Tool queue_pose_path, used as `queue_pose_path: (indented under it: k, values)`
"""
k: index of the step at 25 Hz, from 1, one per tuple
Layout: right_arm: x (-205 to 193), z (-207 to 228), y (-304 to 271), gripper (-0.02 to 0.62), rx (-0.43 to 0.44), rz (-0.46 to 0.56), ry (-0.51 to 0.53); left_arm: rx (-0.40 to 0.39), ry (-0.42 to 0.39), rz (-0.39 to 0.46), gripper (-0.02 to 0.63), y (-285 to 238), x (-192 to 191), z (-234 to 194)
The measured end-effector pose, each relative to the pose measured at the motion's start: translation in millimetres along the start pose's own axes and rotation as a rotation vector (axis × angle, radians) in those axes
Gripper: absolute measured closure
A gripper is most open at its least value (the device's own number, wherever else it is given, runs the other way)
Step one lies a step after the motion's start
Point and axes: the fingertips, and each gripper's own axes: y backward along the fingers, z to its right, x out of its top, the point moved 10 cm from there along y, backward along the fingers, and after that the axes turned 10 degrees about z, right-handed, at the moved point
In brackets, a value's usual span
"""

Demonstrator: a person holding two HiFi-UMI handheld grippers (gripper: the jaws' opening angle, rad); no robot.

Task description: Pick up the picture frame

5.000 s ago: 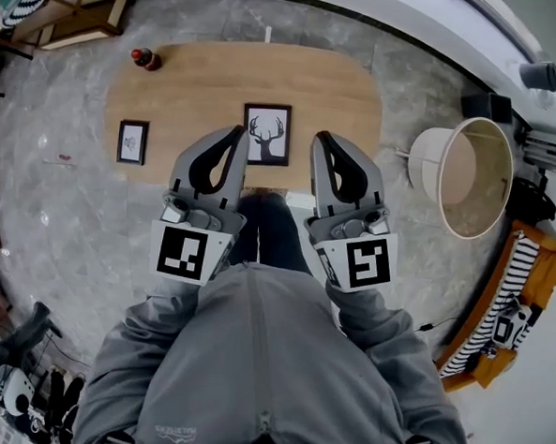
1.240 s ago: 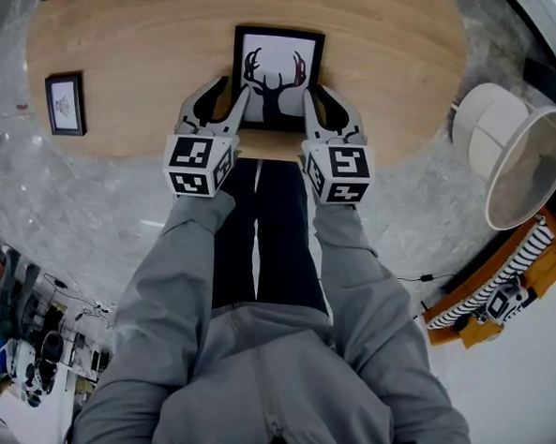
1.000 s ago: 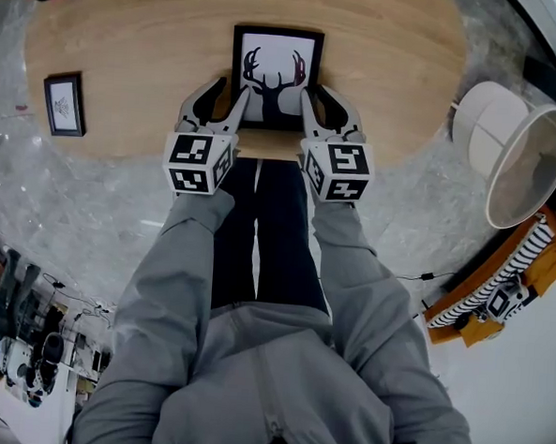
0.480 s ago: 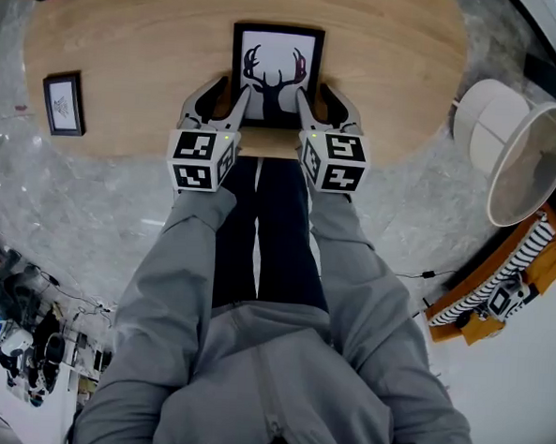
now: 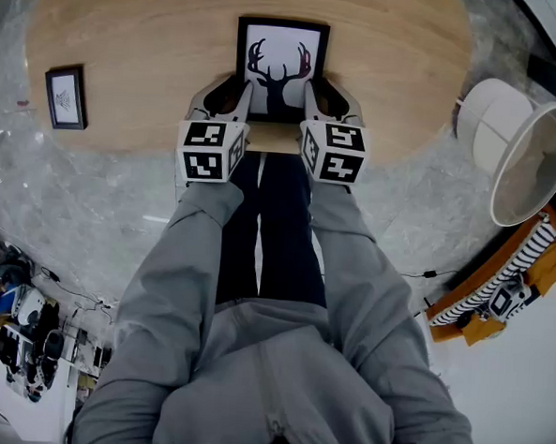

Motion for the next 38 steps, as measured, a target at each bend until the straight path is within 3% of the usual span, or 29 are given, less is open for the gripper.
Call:
queue_pose_path:
  k: [38]
  values:
    - [-96,-37,91,0.503,-0.008,-0.138,0.018,0.021,0.036,-0.116,0.5,93,-102,41]
